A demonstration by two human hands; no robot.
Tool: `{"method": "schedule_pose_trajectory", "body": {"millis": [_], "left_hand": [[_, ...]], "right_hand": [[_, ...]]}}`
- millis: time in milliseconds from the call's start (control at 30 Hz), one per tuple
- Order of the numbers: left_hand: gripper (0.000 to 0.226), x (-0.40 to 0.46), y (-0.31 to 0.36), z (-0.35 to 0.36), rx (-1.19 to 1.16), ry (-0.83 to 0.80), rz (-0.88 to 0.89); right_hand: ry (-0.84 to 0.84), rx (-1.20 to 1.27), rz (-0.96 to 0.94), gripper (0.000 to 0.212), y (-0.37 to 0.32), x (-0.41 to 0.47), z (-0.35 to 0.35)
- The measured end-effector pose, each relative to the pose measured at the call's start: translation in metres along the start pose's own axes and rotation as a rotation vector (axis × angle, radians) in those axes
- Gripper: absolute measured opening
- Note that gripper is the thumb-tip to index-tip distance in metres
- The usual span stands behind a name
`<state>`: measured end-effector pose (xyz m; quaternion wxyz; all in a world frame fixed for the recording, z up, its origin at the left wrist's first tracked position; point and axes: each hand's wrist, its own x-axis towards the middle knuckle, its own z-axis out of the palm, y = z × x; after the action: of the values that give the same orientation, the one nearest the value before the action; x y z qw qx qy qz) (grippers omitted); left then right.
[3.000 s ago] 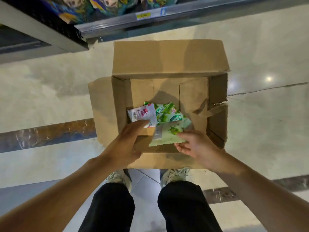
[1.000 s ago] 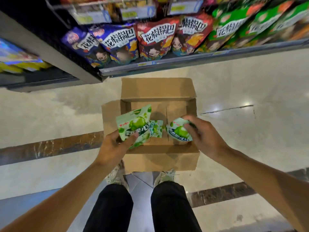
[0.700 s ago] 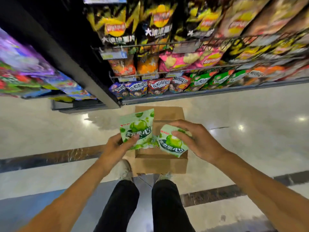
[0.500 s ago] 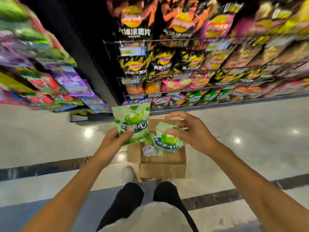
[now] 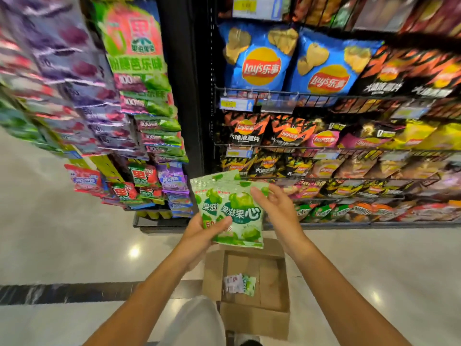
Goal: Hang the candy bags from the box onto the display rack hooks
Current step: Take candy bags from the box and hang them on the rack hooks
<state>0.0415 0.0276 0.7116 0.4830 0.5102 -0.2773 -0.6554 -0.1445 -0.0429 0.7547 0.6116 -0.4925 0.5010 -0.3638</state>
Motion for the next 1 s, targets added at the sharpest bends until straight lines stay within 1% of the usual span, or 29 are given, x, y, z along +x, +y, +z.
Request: {"method": "schedule_pose_trajectory", "body": {"millis": [67, 133, 200, 333, 433, 600, 767, 900, 1000], "left_hand": [[0.05, -0.009, 0.005, 0.002, 0.002, 0.049, 0.064], [0.051, -0.02, 0.008, 0.0, 0.009, 0.132, 0.101], [0.054, -0.032, 0.012, -0.005, -0.001, 0.232, 0.115], [0.041, -0.064, 0.021, -0.025, -0.011, 0.386, 0.184], [0.037, -0.1, 0.029, -0.044, -0.01, 0.487, 0.228], [0.031, -0.167, 0.043, -0.089, -0.022, 0.646, 0.291], [0.04, -0.231, 0.055, -0.155, 0.04, 0.745, 0.343], [0.039, -0.285, 0.071, -0.218, 0.129, 0.77, 0.372], [0.031, -0.324, 0.092, -0.272, 0.148, 0.766, 0.411]], "right_hand": [[-0.11, -0.021, 0.039, 0.018, 0.01, -0.009, 0.006], [-0.16, -0.096, 0.033, 0.022, 0.014, -0.012, 0.01], [-0.186, -0.114, 0.001, 0.025, 0.013, -0.011, 0.013], [-0.266, -0.105, -0.037, 0.025, -0.004, -0.008, 0.02], [-0.357, -0.095, -0.056, 0.024, -0.012, -0.006, 0.039], [-0.469, -0.111, -0.113, 0.025, -0.026, -0.017, 0.104], [-0.538, -0.107, -0.179, 0.022, -0.037, -0.044, 0.184], [-0.547, -0.093, -0.195, 0.027, -0.051, -0.074, 0.258], [-0.543, -0.11, -0.244, 0.022, -0.066, -0.099, 0.317]]}}
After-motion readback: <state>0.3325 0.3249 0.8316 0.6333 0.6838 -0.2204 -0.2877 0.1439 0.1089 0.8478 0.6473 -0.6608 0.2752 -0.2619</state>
